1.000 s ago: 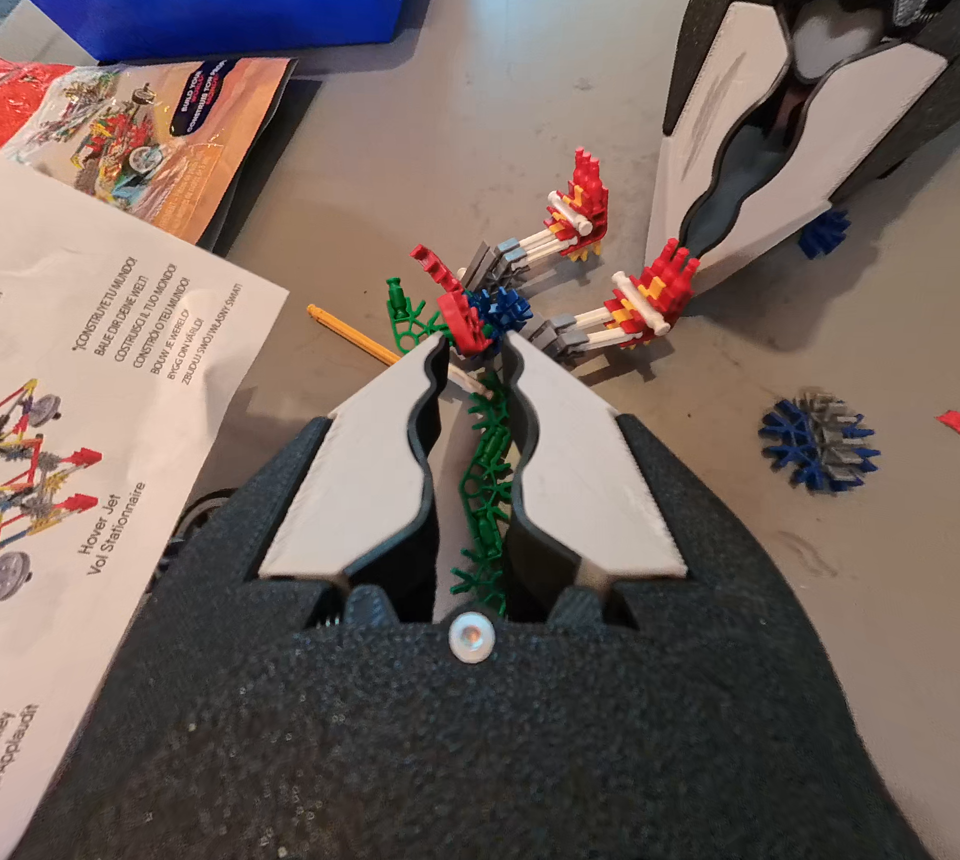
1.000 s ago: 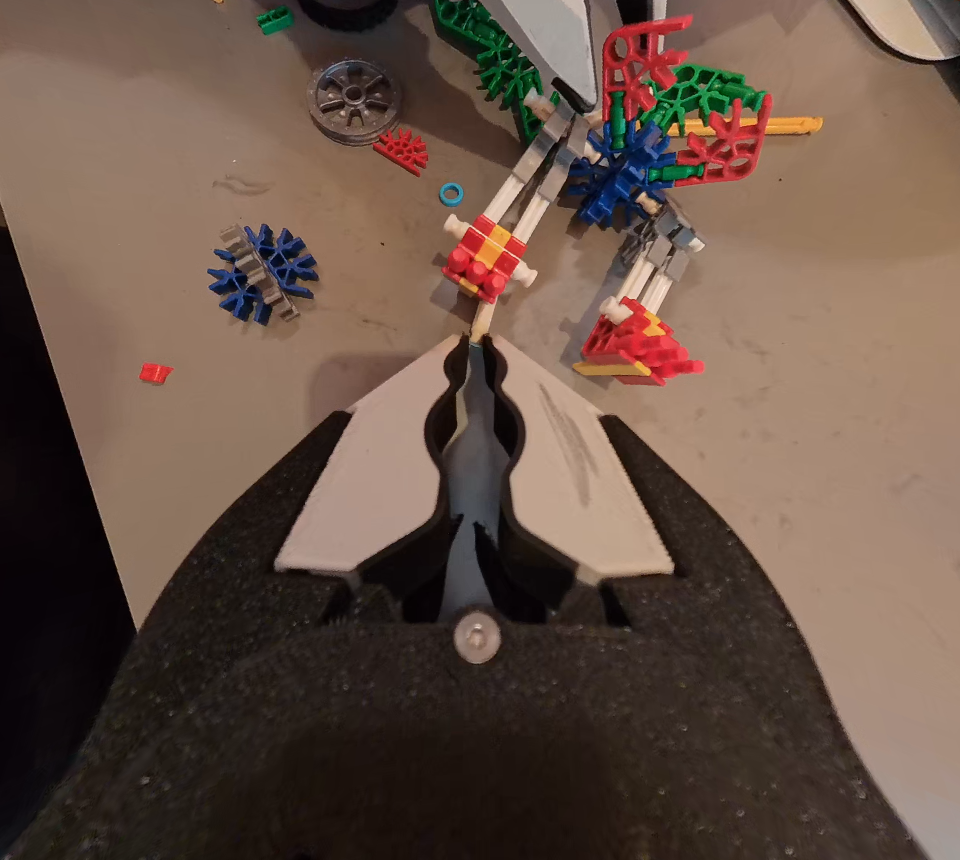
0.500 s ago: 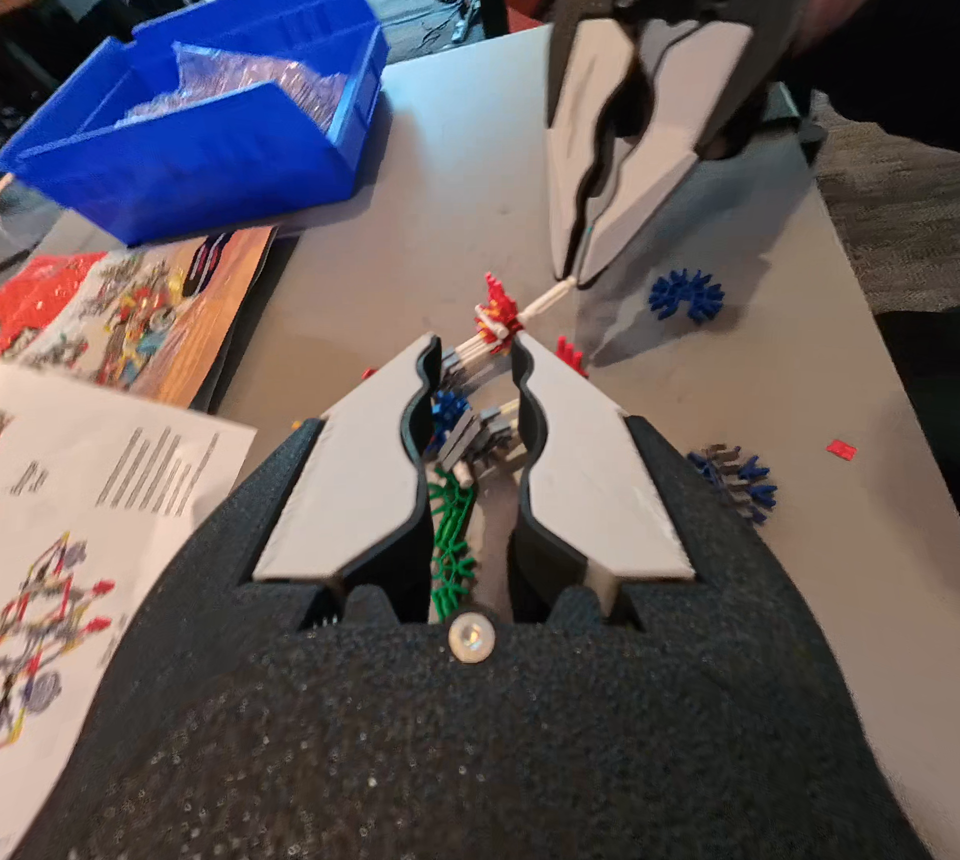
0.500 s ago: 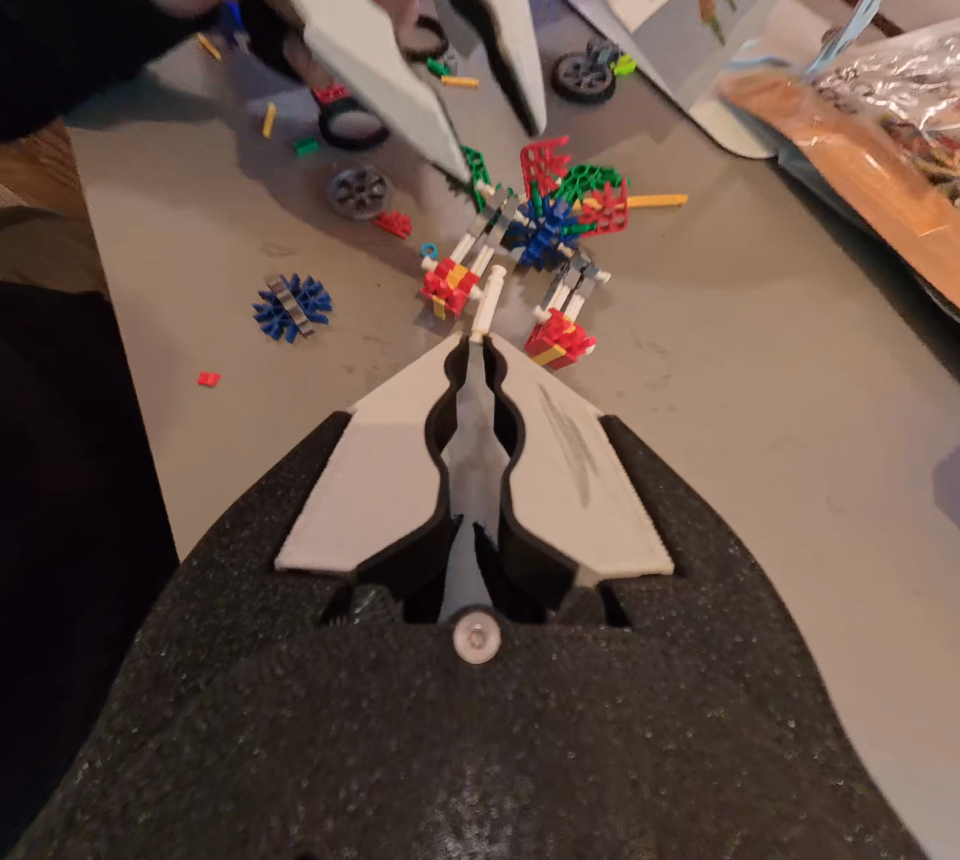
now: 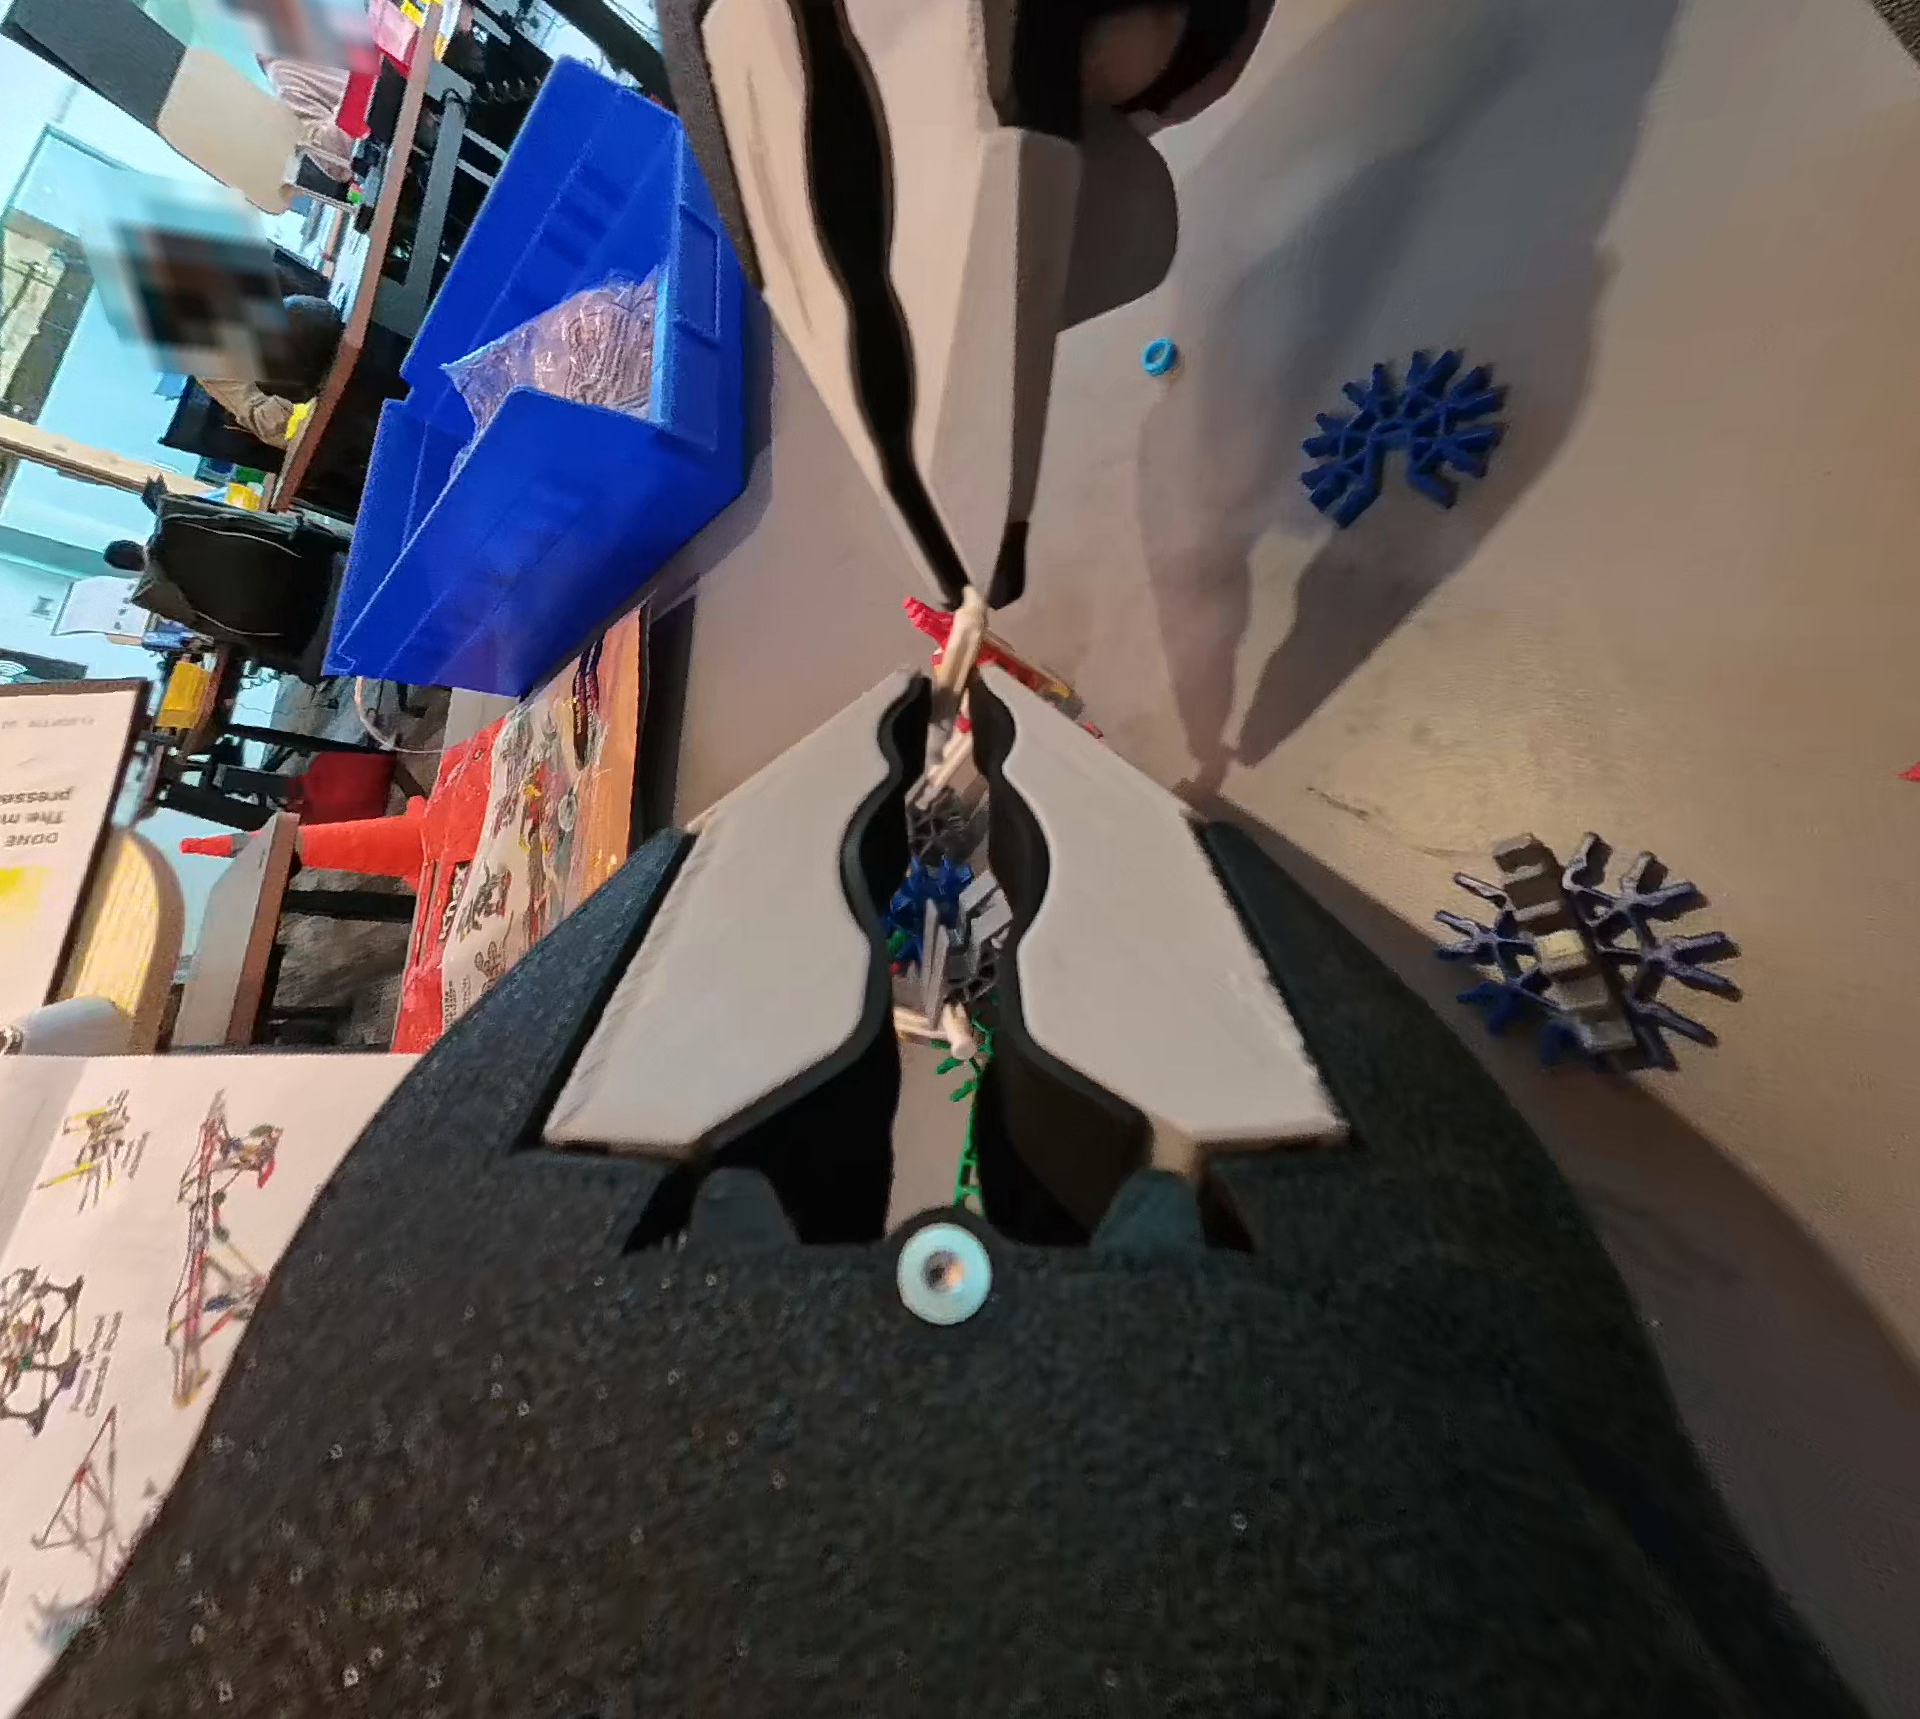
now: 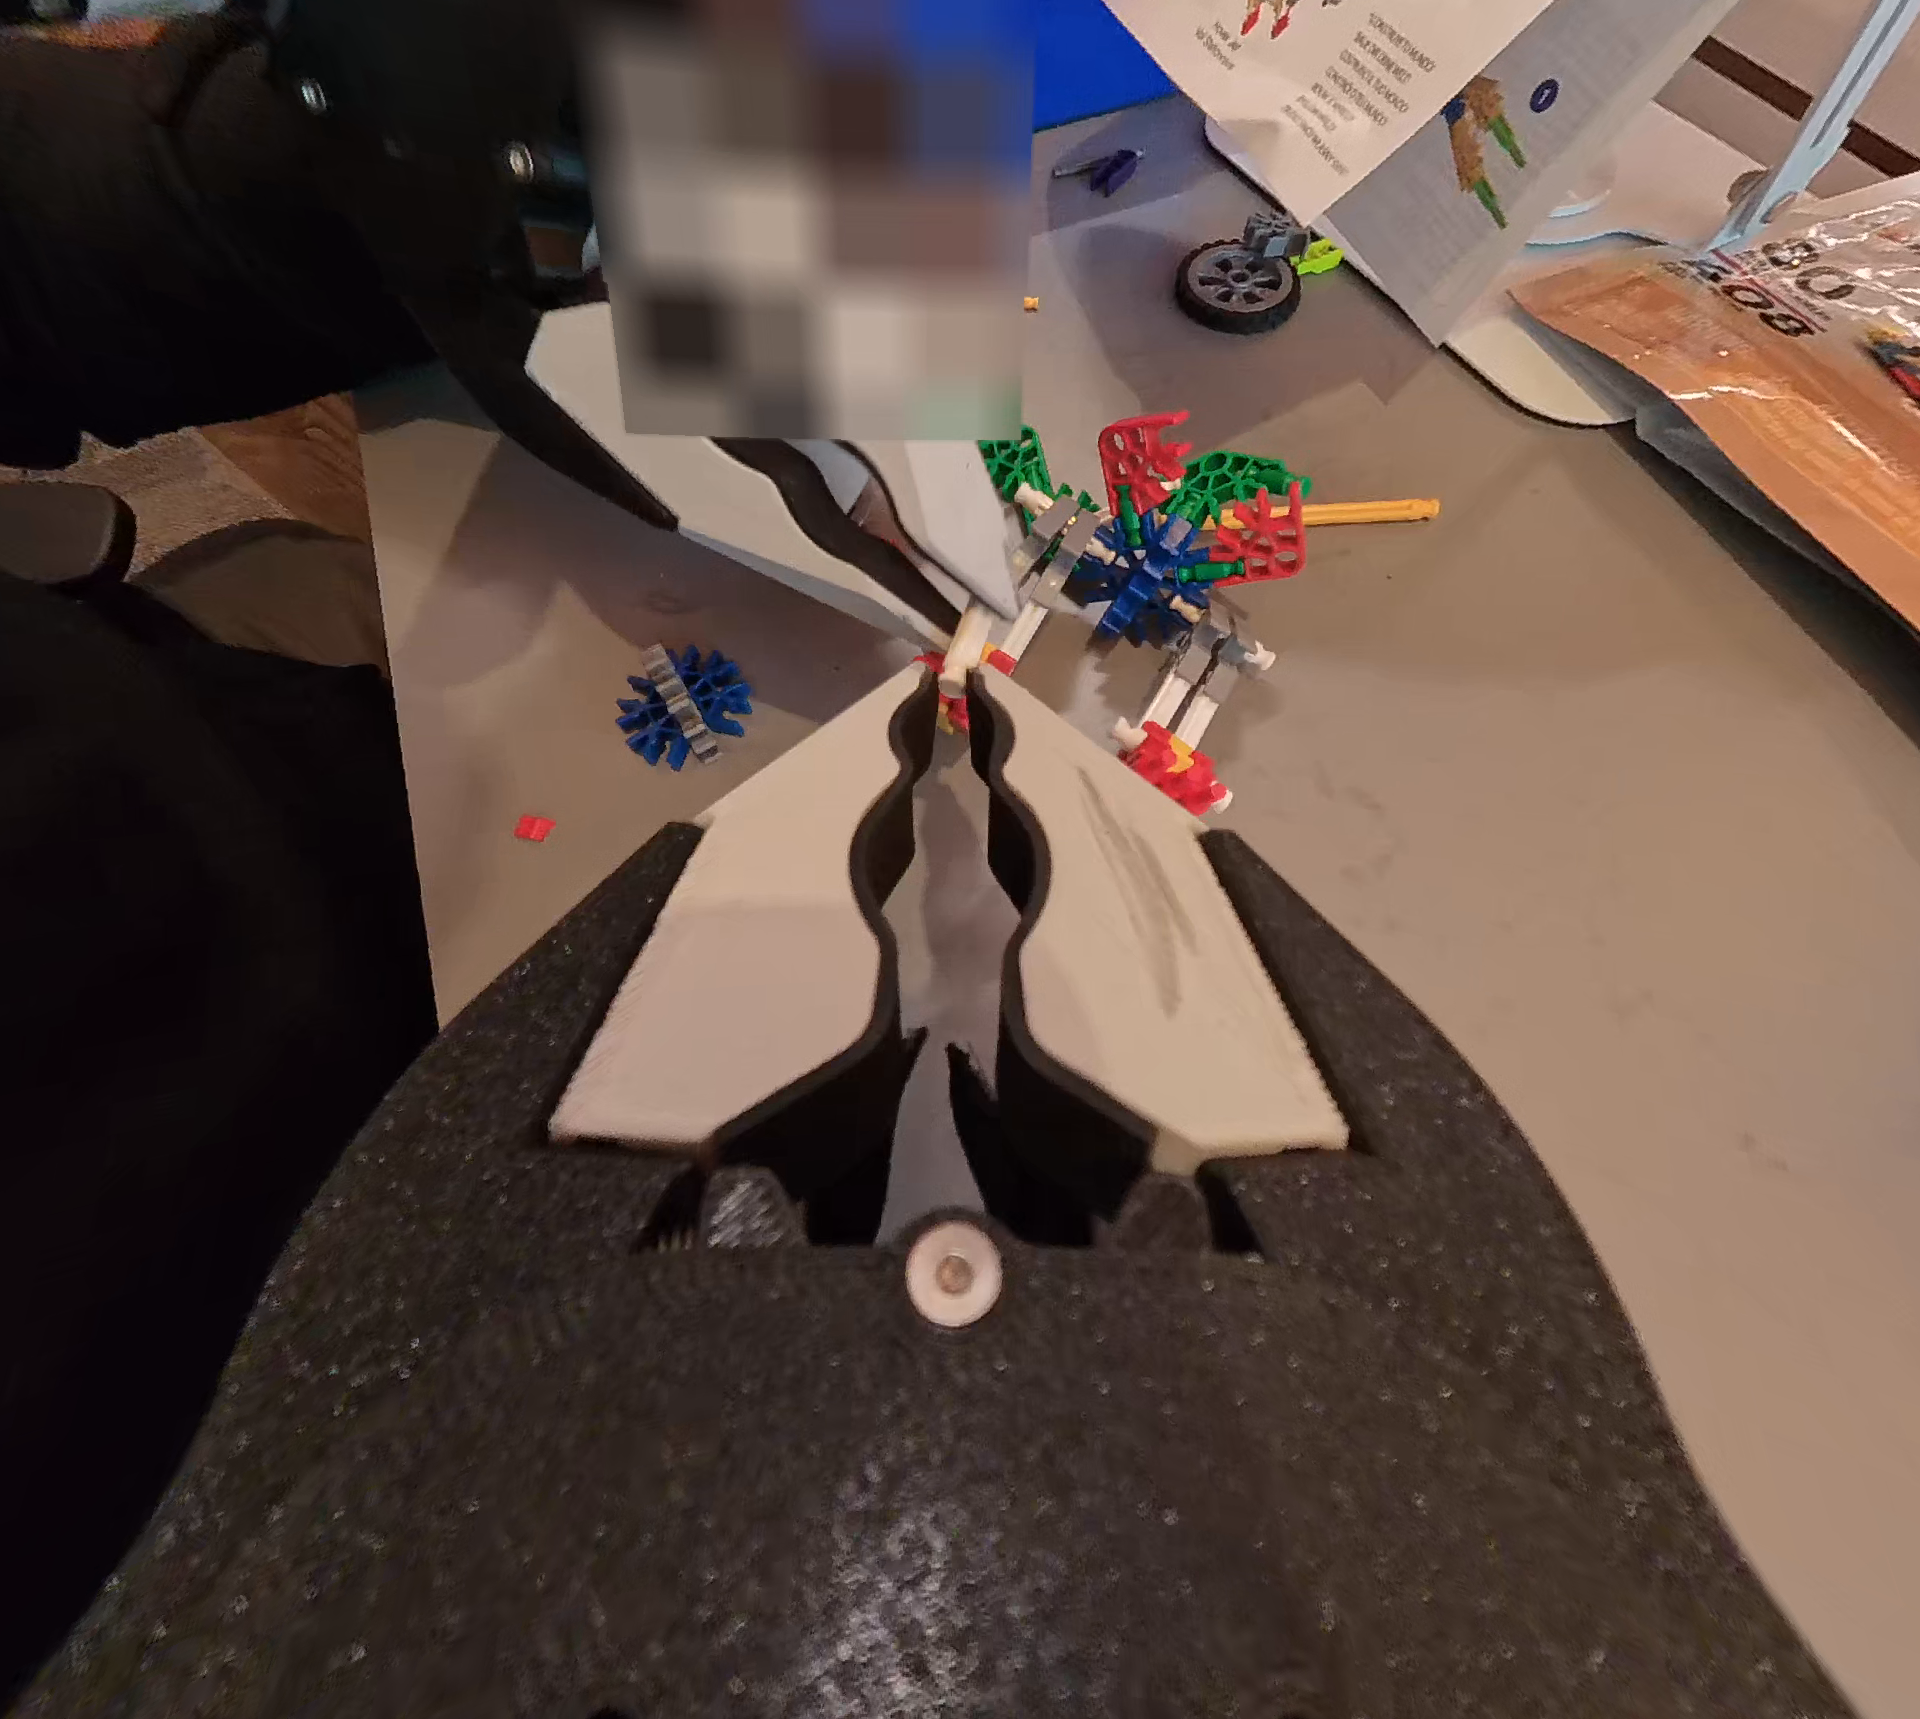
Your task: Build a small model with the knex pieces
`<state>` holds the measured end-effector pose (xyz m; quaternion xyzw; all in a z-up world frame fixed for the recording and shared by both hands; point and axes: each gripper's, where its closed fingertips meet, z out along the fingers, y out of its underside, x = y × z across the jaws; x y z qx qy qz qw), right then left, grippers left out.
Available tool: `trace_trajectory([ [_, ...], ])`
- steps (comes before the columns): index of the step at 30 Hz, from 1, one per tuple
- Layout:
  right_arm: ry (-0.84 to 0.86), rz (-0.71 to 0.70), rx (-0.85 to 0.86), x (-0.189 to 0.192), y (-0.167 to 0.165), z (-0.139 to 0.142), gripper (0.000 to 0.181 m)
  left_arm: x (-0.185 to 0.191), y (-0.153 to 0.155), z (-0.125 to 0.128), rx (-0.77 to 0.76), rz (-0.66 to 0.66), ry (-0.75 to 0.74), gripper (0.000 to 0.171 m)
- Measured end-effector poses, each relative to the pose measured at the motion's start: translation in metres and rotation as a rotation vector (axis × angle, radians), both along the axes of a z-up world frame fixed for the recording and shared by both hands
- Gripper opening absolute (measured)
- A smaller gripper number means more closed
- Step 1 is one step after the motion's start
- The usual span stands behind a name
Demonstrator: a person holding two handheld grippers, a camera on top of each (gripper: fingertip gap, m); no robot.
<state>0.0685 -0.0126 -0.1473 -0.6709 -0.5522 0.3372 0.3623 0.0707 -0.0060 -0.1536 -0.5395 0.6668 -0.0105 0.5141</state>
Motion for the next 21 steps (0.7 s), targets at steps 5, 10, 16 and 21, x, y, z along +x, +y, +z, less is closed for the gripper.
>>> trace_trajectory([
  [5,0.053,-0.01,0.005,-0.002,0.005,0.008,0.006,-0.001,0.002,0.004,-0.027,0.019,-0.07,0.004],
  [10,0.081,-0.002,0.039,-0.002,0.008,0.011,0.012,-0.003,0.004,0.012,-0.092,0.026,-0.167,0.004],
  [16,0.105,0.01,0.092,-0.01,0.006,0.017,0.012,0.001,0.001,0.01,-0.123,0.023,-0.174,0.004],
  [21,0.088,0.009,0.121,-0.013,0.009,0.016,0.005,0.001,0.002,0.011,-0.146,0.039,-0.209,0.004],
])
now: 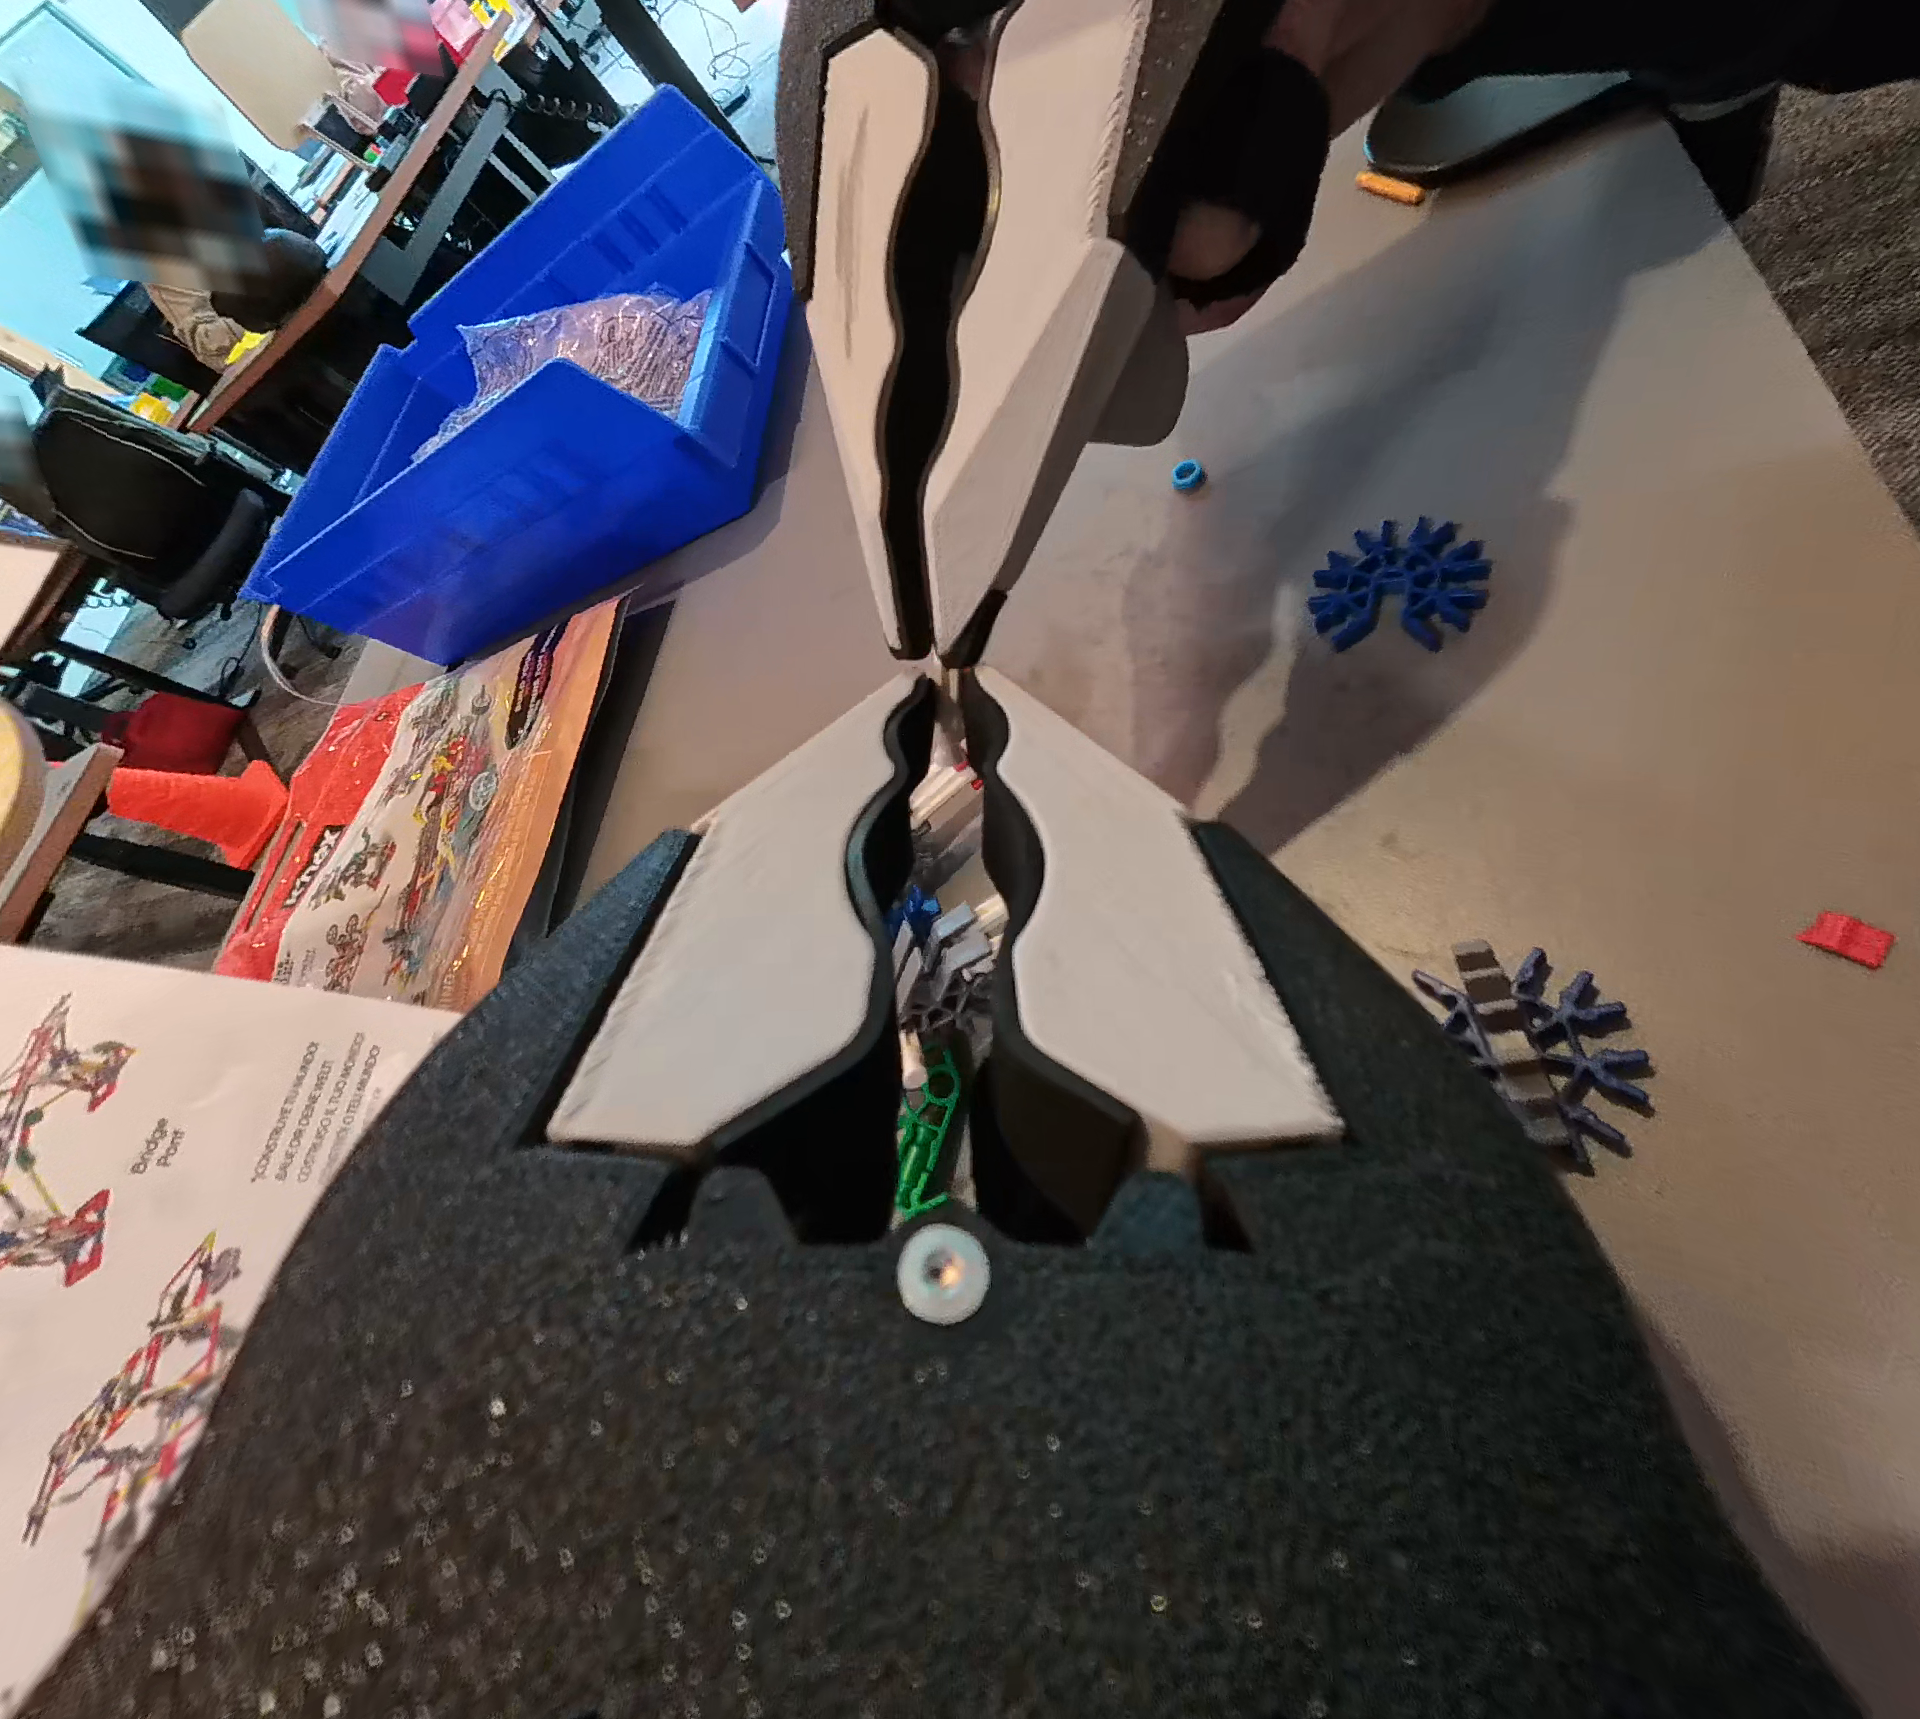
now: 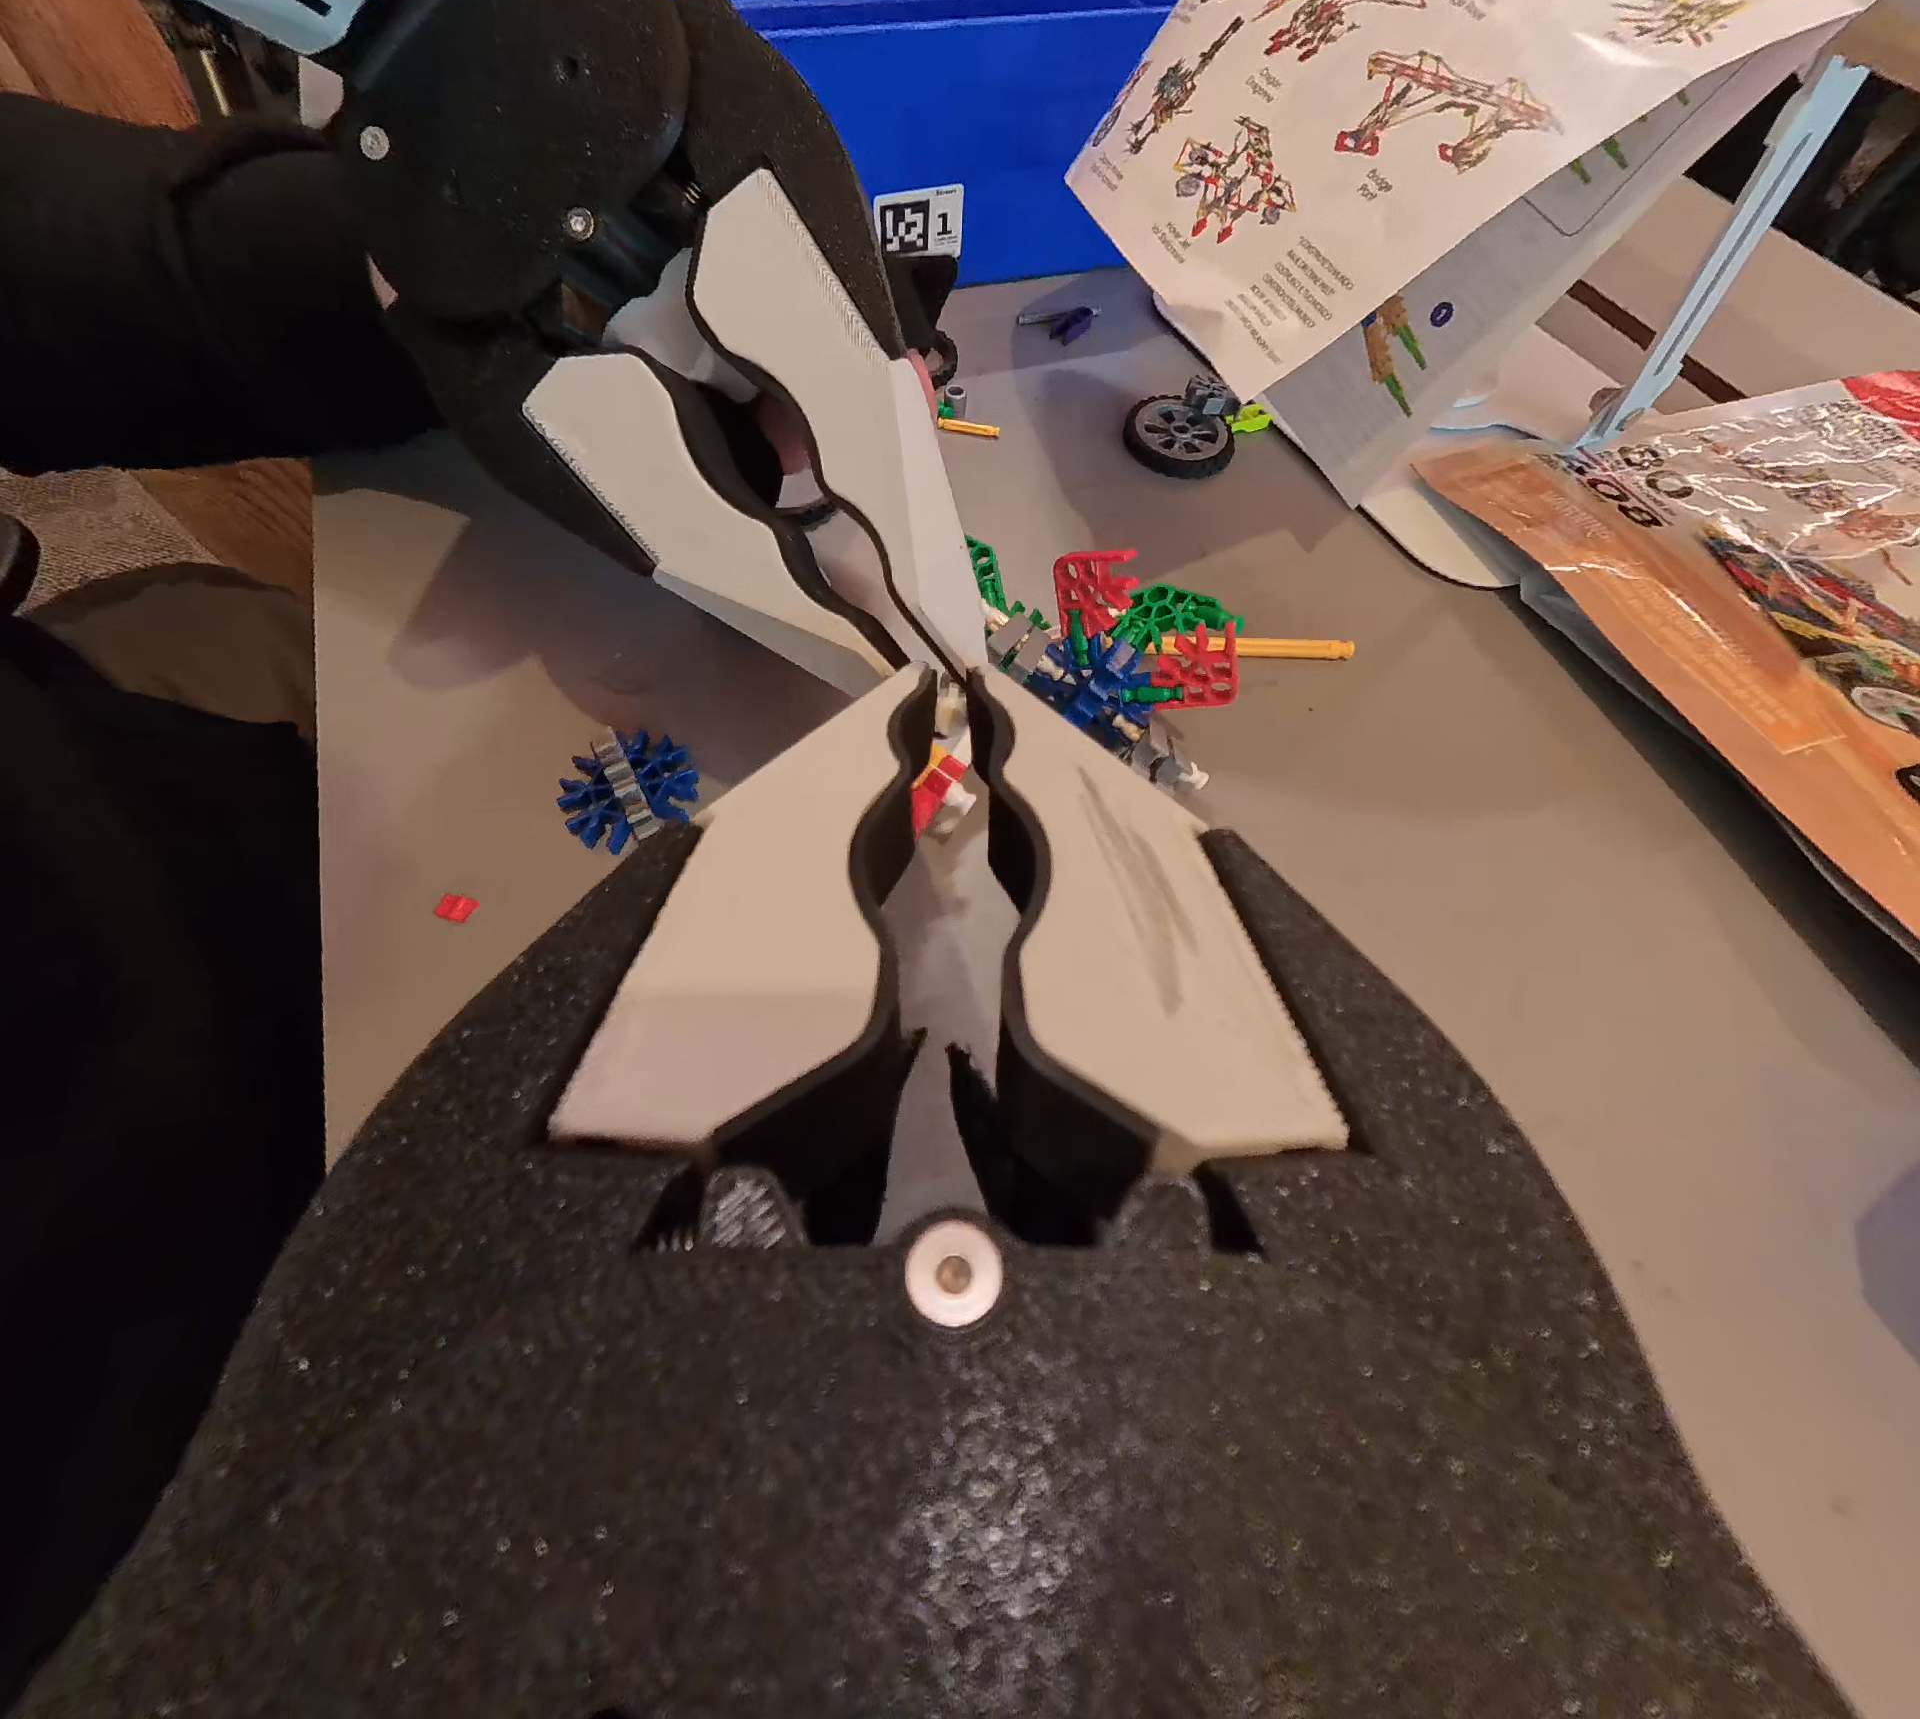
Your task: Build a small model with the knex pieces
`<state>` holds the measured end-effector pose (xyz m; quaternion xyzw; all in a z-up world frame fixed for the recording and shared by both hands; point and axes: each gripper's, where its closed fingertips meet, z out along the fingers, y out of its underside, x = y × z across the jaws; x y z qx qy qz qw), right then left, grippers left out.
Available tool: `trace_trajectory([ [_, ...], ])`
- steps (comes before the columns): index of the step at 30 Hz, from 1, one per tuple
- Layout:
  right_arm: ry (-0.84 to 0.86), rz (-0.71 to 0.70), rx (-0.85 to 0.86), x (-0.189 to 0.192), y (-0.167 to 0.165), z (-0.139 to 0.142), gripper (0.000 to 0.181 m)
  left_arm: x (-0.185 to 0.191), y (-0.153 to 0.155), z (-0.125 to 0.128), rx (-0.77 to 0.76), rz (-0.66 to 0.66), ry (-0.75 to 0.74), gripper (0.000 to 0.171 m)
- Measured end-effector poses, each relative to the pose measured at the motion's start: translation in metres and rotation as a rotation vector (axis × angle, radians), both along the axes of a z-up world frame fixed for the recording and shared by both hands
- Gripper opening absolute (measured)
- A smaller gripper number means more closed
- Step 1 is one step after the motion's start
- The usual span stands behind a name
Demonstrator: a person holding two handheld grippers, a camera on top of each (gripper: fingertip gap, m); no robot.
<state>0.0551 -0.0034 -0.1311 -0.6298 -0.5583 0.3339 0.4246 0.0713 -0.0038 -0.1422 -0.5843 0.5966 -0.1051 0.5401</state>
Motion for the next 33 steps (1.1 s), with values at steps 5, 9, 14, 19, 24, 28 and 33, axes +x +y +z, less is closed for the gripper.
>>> trace_trajectory([
  [5,-0.013,0.021,0.001,-0.003,0.005,0.001,0.004,-0.007,0.006,0.0,-0.057,0.034,-0.034,0.011],
  [9,-0.03,0.032,-0.014,-0.004,0.018,0.005,0.004,-0.031,0.026,-0.002,-0.102,0.158,-0.051,0.031],
  [14,-0.112,0.046,-0.047,-0.01,0.041,-0.004,0.004,-0.055,0.041,-0.011,-0.255,0.253,-0.135,0.041],
  [19,-0.202,0.09,-0.083,-0.023,0.053,-0.019,0.004,-0.055,0.045,-0.033,-0.41,0.259,-0.136,0.039],
  [24,-0.275,0.142,-0.139,-0.03,0.058,-0.029,0.004,-0.05,0.045,-0.034,-0.472,0.23,-0.155,0.03],
  [28,-0.311,0.16,-0.159,-0.032,0.06,-0.037,0.004,-0.049,0.045,-0.036,-0.519,0.221,-0.166,0.027],
  [33,-0.329,0.177,-0.175,-0.033,0.061,-0.037,0.004,-0.049,0.046,-0.036,-0.555,0.207,-0.163,0.027],
])
